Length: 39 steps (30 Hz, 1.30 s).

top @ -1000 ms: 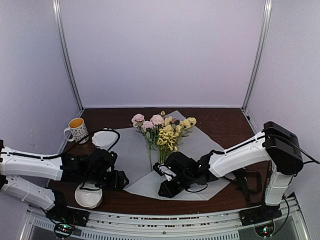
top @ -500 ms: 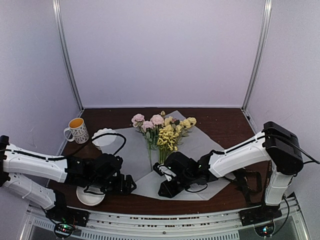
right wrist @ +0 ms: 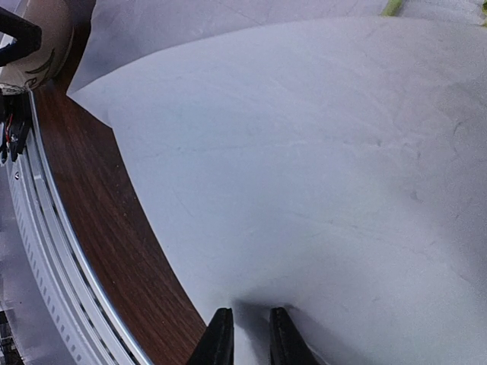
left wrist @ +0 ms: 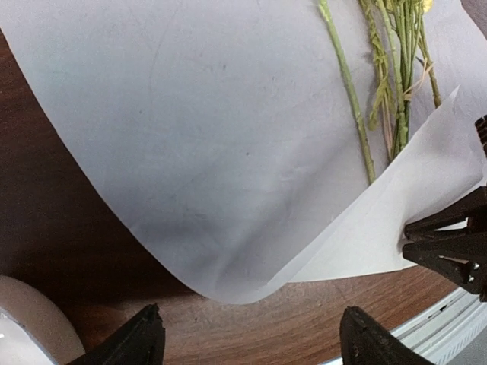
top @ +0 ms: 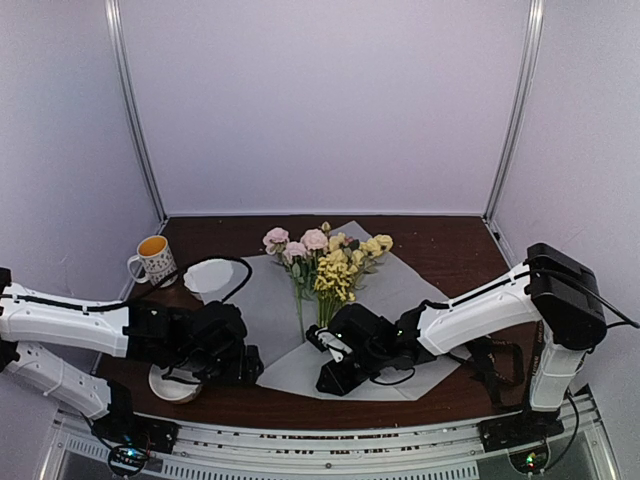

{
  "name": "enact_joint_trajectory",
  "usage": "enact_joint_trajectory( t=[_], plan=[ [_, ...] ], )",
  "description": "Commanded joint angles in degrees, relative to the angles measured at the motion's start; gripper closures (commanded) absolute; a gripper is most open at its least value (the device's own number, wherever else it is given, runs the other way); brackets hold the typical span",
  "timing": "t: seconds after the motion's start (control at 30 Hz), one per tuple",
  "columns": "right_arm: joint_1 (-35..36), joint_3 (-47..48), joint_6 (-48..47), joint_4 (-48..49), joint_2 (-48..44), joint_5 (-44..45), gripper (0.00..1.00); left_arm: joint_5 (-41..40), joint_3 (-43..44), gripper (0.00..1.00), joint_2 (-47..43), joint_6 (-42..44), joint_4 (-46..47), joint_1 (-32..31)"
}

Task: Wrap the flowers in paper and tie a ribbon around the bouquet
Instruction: Adjust the 1/4-folded wrapping paper at the center of the board.

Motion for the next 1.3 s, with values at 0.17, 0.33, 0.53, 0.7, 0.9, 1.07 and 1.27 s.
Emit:
enact_joint_trajectory(
  t=[0.17,0.33,0.53,0.7,0.9,1.07,1.27],
  plan=[
    [0.4,-0.2,0.0,-0.8,0.7,1.1,0.82,0.9,-7.2,0.08,0.8,-1.7,13.2,-3.9],
    [0.5,0.1,0.2,-1.0,0.7,1.1,0.82,4.4,-13.1,0.06,3.3,-0.5,24.1,-0.5],
    [0.8,0.6,0.3,-1.1,1.0,0.8,0.82,12.5,-13.6,0.14,11.5,1.1,30.8,3.9],
    [1.0,-0.7,1.2,-0.3,0.2,1.3,0.82,11.4,-11.4,0.33,12.4,1.0,25.9,4.3],
    [1.0,-0.7,1.1,-0.5,0.6,1.2,0.82,4.8,-11.7,0.36,6.7,-7.4,14.3,2.6],
    [1.1,-0.8,0.9,-0.4,0.7,1.1,0.82,0.2,-10.9,0.28,2.6,-12.9,6.8,0.0],
    [1.1,-1.0,0.8,0.0,0.7,1.1,0.82,-1.0,-11.4,0.20,4.3,-11.5,8.6,0.3]
  ],
)
